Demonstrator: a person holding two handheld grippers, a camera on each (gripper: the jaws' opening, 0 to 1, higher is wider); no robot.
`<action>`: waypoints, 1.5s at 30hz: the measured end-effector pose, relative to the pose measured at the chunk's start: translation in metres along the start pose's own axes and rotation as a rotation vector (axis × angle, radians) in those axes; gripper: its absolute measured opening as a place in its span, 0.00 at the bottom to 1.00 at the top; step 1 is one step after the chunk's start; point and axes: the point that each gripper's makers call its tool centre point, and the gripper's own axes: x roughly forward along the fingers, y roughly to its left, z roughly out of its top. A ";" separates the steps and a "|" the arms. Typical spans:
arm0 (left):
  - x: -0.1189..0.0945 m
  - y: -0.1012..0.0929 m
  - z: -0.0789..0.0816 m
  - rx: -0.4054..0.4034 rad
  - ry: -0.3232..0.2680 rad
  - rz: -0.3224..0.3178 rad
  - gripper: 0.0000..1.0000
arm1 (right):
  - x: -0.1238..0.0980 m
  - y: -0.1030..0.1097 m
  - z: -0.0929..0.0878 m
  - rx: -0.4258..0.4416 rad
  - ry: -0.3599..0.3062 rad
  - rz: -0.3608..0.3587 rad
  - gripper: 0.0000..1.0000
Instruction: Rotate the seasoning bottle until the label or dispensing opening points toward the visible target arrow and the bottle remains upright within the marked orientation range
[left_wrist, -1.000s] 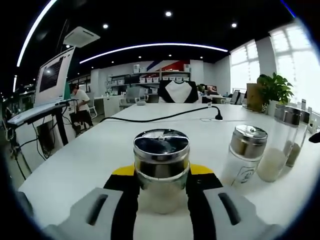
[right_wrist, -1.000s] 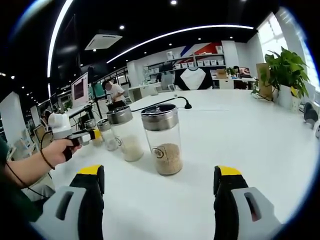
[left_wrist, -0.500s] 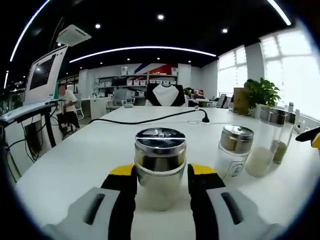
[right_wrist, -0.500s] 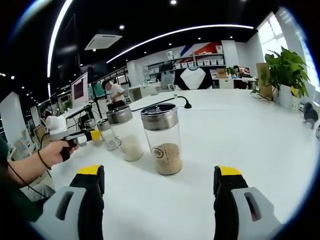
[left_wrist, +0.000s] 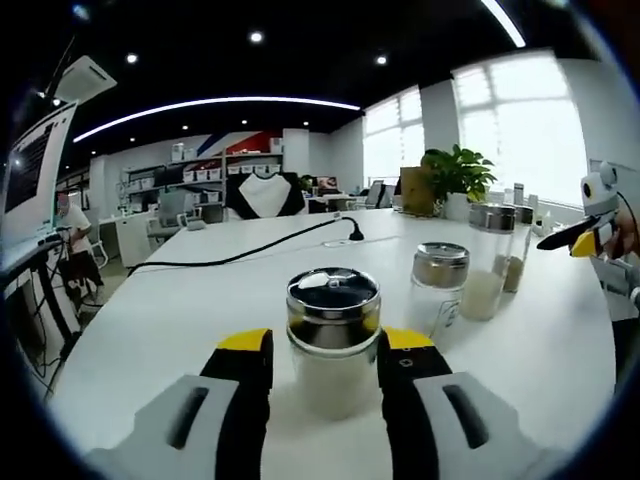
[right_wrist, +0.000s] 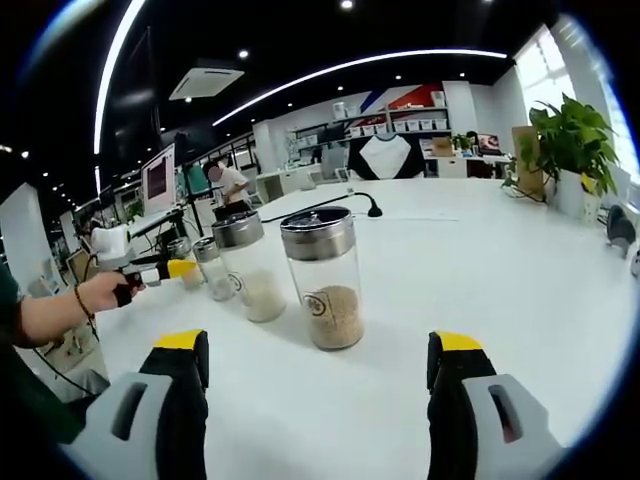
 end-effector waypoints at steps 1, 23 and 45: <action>0.001 -0.004 0.003 0.009 -0.014 -0.040 0.44 | 0.000 0.000 0.000 -0.001 0.000 0.000 0.92; 0.006 -0.015 -0.003 0.014 -0.010 -0.225 0.36 | 0.002 0.001 0.006 -0.017 -0.002 0.004 0.92; 0.005 -0.015 -0.005 0.013 0.002 -0.206 0.35 | 0.001 0.001 0.005 -0.011 -0.004 0.003 0.92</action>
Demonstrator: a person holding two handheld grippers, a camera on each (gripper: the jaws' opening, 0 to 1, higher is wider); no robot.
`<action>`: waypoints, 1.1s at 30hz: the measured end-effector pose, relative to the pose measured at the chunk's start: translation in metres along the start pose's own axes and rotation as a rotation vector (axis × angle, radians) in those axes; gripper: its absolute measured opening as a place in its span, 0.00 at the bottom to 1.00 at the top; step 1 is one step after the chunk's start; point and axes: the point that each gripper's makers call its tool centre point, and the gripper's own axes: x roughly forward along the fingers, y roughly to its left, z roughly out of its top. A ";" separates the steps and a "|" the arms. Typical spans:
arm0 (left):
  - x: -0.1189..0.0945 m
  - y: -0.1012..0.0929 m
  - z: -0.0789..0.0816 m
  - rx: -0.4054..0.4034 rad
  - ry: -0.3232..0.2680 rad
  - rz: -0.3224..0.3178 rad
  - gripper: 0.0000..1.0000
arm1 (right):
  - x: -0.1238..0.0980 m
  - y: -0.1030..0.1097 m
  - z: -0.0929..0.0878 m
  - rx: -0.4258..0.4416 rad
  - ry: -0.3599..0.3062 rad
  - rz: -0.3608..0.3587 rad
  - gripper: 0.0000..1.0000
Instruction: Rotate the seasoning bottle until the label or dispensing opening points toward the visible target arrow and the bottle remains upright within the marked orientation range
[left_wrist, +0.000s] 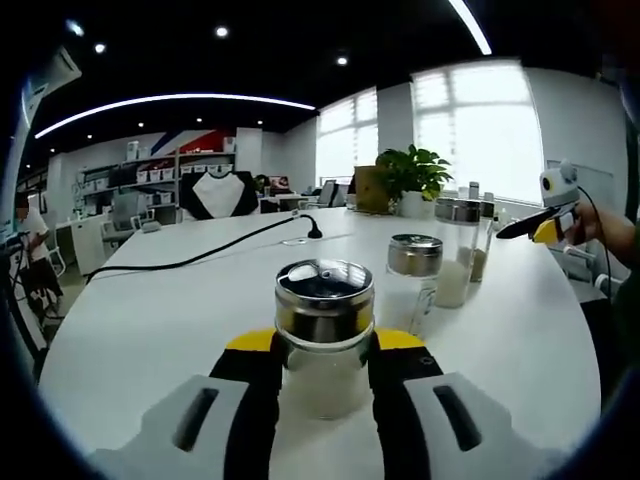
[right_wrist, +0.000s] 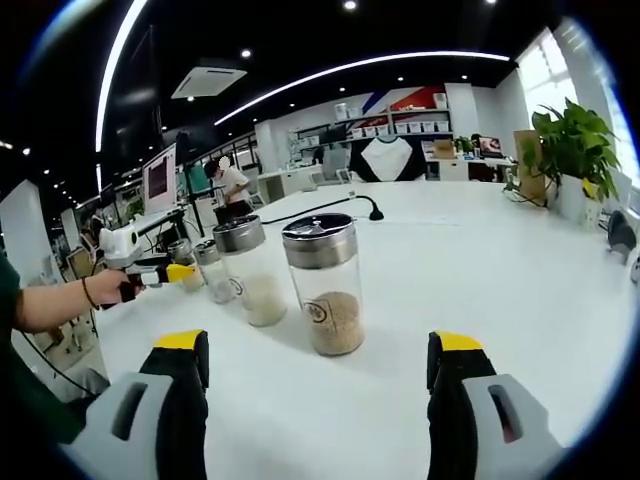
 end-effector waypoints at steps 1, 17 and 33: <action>0.000 0.000 0.000 0.000 0.001 0.003 0.35 | 0.000 0.000 0.000 0.000 0.001 -0.001 0.92; 0.001 0.002 0.000 -0.027 -0.001 0.093 0.35 | -0.002 -0.001 -0.005 0.008 0.006 -0.003 0.92; 0.002 0.005 -0.001 -0.065 -0.002 0.220 0.35 | -0.001 -0.001 -0.006 0.011 0.005 0.000 0.92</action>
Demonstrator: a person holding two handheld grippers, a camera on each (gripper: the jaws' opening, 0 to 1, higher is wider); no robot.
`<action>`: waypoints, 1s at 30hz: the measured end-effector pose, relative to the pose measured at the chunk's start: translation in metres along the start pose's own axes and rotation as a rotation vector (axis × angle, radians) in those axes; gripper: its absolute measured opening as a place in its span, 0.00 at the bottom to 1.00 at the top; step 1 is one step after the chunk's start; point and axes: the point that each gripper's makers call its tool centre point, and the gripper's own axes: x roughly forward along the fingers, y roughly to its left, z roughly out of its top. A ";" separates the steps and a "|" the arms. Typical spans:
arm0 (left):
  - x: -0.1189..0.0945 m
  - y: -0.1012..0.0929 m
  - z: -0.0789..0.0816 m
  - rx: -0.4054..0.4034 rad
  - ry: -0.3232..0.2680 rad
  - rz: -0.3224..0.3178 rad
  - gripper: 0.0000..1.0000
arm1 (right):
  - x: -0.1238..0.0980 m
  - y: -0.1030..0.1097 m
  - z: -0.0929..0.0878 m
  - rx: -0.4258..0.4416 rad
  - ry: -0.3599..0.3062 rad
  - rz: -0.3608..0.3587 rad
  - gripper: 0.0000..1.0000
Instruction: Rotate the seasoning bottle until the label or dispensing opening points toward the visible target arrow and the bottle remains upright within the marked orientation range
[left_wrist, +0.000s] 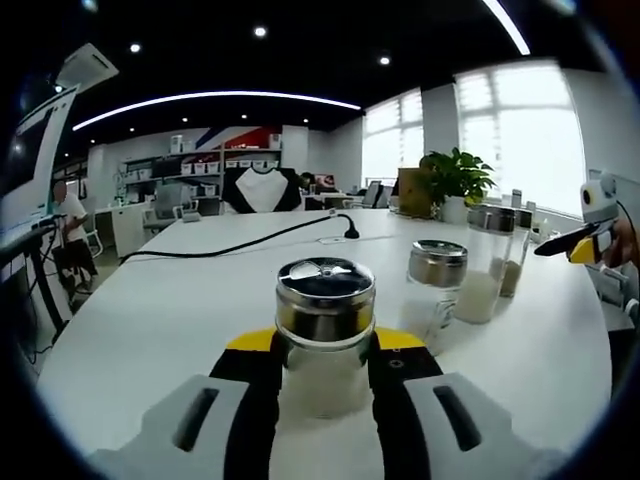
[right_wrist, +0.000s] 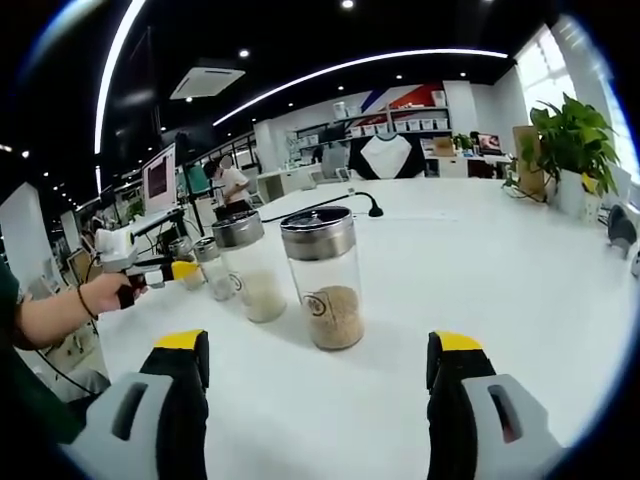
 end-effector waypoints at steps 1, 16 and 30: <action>0.000 0.000 0.000 -0.003 -0.001 0.009 0.35 | 0.000 0.000 0.000 0.001 0.000 -0.001 0.92; -0.001 0.002 -0.001 -0.025 -0.016 0.125 0.35 | 0.001 0.001 0.005 -0.004 -0.015 0.003 0.92; -0.001 0.005 -0.003 -0.039 -0.006 0.215 0.35 | 0.003 0.003 0.006 -0.024 0.004 0.010 0.92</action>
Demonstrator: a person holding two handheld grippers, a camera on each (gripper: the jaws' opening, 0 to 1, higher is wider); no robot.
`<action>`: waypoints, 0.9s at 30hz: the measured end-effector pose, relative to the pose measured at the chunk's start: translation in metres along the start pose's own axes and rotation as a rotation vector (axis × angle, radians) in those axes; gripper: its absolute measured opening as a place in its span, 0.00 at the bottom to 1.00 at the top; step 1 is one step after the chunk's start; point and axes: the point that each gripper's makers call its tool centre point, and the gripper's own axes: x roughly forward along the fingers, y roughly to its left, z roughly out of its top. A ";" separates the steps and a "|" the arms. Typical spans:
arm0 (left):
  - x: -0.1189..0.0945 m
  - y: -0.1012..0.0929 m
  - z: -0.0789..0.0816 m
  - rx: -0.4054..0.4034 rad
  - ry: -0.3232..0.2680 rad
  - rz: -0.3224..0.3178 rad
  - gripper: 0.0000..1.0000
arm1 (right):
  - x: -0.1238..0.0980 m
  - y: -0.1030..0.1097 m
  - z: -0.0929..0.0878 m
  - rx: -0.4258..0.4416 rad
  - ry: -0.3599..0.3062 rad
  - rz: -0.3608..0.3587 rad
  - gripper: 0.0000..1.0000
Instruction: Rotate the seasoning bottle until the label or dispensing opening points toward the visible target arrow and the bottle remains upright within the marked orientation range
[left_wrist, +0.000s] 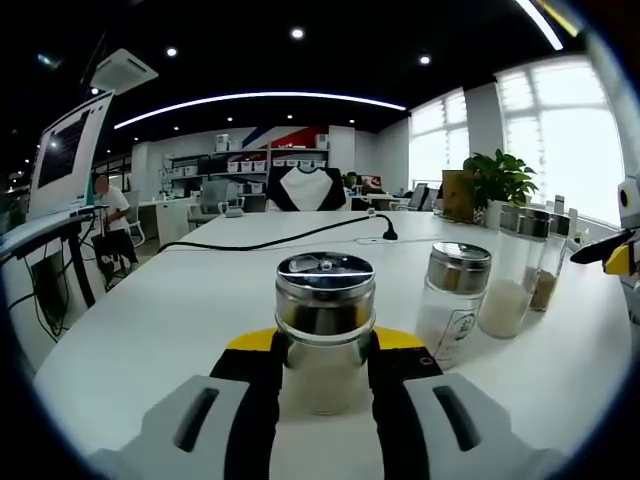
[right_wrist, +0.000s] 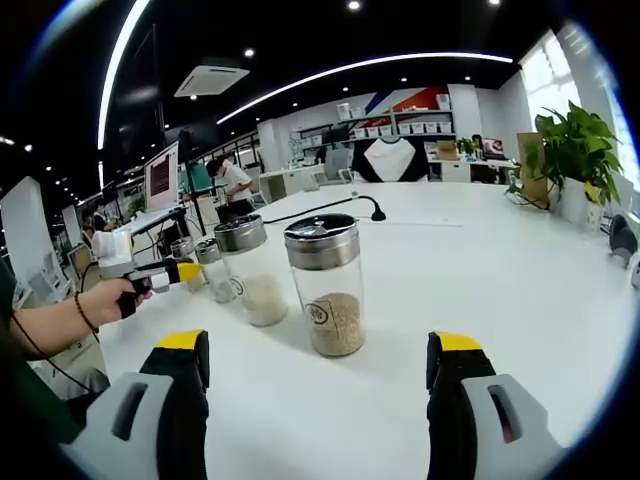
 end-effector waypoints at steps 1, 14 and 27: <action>0.000 0.000 0.000 -0.002 0.000 0.004 0.35 | 0.000 0.001 -0.001 0.002 0.003 0.003 0.92; -0.001 0.002 -0.002 -0.002 0.005 0.061 0.35 | 0.001 -0.001 -0.003 0.000 0.012 -0.006 0.92; -0.002 0.001 -0.002 0.001 -0.002 0.056 0.35 | 0.001 0.001 -0.003 -0.002 0.012 -0.004 0.92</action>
